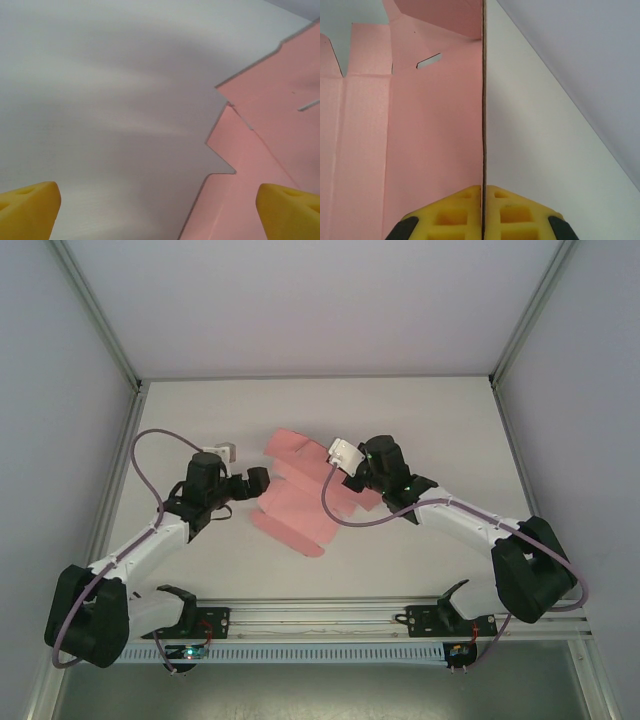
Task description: Assemble paper box
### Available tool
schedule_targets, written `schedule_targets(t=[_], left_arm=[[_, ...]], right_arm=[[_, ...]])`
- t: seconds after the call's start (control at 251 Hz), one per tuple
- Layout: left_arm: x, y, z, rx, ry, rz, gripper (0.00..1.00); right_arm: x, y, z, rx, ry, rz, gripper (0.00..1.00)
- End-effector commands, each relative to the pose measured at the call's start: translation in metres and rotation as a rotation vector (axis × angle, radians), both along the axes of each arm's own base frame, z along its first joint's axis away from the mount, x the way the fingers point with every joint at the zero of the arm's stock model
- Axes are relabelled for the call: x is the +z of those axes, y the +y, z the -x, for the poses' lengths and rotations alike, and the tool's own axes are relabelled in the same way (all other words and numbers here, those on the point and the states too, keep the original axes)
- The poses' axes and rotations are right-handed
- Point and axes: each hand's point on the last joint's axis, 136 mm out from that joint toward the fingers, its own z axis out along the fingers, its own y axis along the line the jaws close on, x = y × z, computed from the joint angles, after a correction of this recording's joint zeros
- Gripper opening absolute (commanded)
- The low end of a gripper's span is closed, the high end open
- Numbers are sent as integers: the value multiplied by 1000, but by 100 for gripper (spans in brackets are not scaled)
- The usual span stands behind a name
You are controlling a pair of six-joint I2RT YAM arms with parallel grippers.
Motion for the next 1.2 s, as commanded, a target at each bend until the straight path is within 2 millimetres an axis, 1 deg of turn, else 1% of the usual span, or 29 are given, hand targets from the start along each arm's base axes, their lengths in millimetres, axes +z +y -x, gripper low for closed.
schedule_targets(t=[0.0, 0.18, 0.303, 0.407, 0.467, 0.523, 0.591, 0.65, 0.714, 0.754, 0.818, 0.85, 0.902, 0.906, 0.958, 1.002, 1.073, 1.105, 1.145, 1.197], left_arm=[[33, -16, -8, -94, -153, 106, 100], [28, -23, -15, -127, -151, 133, 100], [30, -32, -21, -166, -169, 160, 100], [30, -37, -26, -188, -164, 173, 87], [29, -41, -25, -217, -172, 180, 84], [30, -45, -23, -244, -190, 192, 78], [32, -45, -23, -251, -212, 194, 74], [30, -45, -24, -250, -213, 192, 73], [30, -47, -27, -248, -203, 202, 66], [30, -48, -28, -254, -202, 208, 65], [29, -50, -30, -260, -201, 215, 60], [29, -50, -31, -259, -203, 217, 60], [28, -51, -31, -262, -203, 222, 56], [28, -51, -31, -262, -203, 222, 56], [28, -52, -31, -267, -205, 229, 51], [28, -53, -30, -274, -209, 232, 50], [30, -53, -30, -279, -222, 234, 40], [30, -54, -30, -280, -226, 241, 39], [32, -55, -29, -289, -235, 244, 35], [33, -56, -28, -301, -243, 247, 32]], right_arm=[[8, 1, 5, 25, 9, -51, 0], [10, 3, 5, 33, 20, -76, 0], [14, 5, 8, 50, 22, -93, 0], [15, 4, 8, 56, 29, -110, 0], [16, 4, 8, 57, 31, -119, 0], [16, 4, 7, 55, 40, -128, 0], [16, 3, 7, 58, 47, -134, 0], [15, 5, 8, 77, 56, -145, 0], [16, 6, 9, 85, 66, -161, 0], [18, 7, 9, 90, 61, -170, 0], [17, 6, 10, 90, 71, -167, 0], [18, 5, 10, 89, 66, -167, 0], [18, 4, 11, 90, 67, -169, 0], [18, 2, 9, 82, 68, -170, 0], [18, 4, 11, 86, 70, -175, 0], [19, 3, 11, 84, 73, -179, 0], [18, 2, 12, 84, 73, -177, 0], [18, 3, 12, 87, 75, -177, 0], [17, 2, 12, 84, 76, -177, 0], [18, 2, 13, 86, 80, -182, 0]])
